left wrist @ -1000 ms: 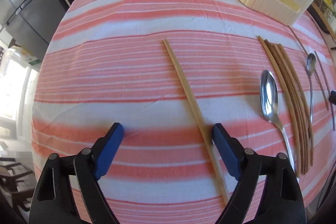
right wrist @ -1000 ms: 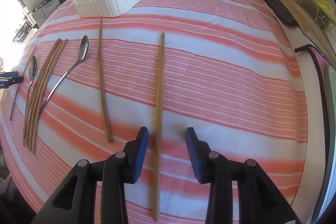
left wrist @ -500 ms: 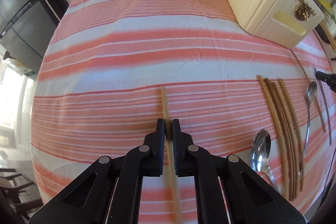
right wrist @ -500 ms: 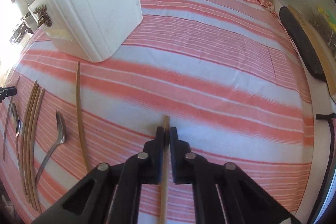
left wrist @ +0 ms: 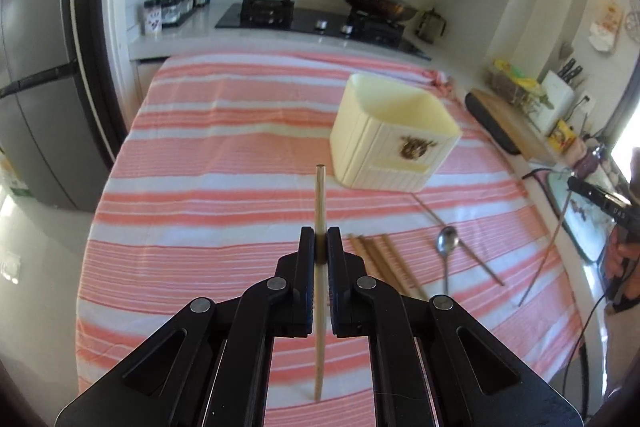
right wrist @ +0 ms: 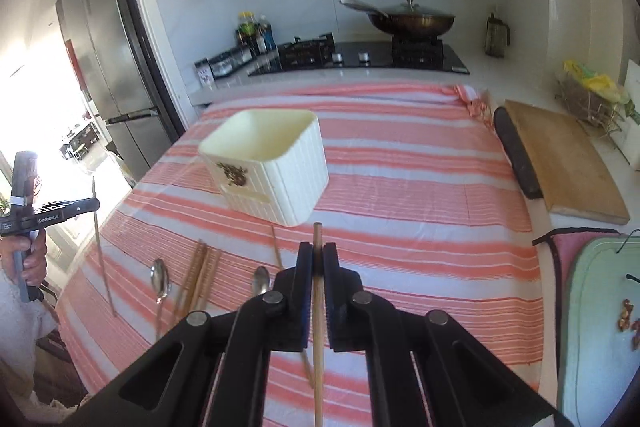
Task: Organize utensils
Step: 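Lift both held chopsticks upright and carry them over the cream-white holder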
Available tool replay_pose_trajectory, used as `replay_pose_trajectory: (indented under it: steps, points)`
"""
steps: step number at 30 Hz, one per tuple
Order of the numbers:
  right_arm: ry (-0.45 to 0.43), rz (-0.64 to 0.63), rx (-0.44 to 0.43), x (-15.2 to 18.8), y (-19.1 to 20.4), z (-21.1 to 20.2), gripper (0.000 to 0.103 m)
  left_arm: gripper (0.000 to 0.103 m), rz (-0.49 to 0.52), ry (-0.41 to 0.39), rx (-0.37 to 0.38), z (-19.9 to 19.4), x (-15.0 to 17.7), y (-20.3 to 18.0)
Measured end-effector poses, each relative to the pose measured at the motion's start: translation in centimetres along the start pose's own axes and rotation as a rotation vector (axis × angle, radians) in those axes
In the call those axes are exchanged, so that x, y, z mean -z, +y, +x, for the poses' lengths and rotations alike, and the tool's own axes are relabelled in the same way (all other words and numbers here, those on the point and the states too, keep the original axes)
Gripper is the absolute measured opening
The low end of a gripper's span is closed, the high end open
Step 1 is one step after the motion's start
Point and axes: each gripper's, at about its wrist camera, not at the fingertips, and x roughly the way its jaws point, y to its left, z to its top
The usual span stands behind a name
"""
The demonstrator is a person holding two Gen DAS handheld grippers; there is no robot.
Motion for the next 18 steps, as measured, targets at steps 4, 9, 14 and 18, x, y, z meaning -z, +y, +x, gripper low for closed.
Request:
replay_pose_trajectory:
  steps: [4, 9, 14, 18]
  points:
    - [-0.094, -0.002, 0.002, -0.5, 1.0, -3.9, 0.005, 0.004, 0.002, -0.066, 0.055, -3.5, -1.1, -1.2]
    - [-0.206, -0.035, 0.044, -2.9, 2.0, -5.9, 0.005, 0.004, 0.022, -0.131, 0.076, -5.8, -4.4, -2.6]
    - [-0.298, -0.061, 0.055, -8.7, 2.9, -6.0, 0.005, 0.004, 0.045, -0.208, 0.068, -7.1, -10.3, -4.5]
    - [-0.383, -0.077, 0.052, -14.1, 4.2, -5.8, 0.005, 0.004, 0.052, -0.299, 0.018, -6.7, -15.5, -6.4]
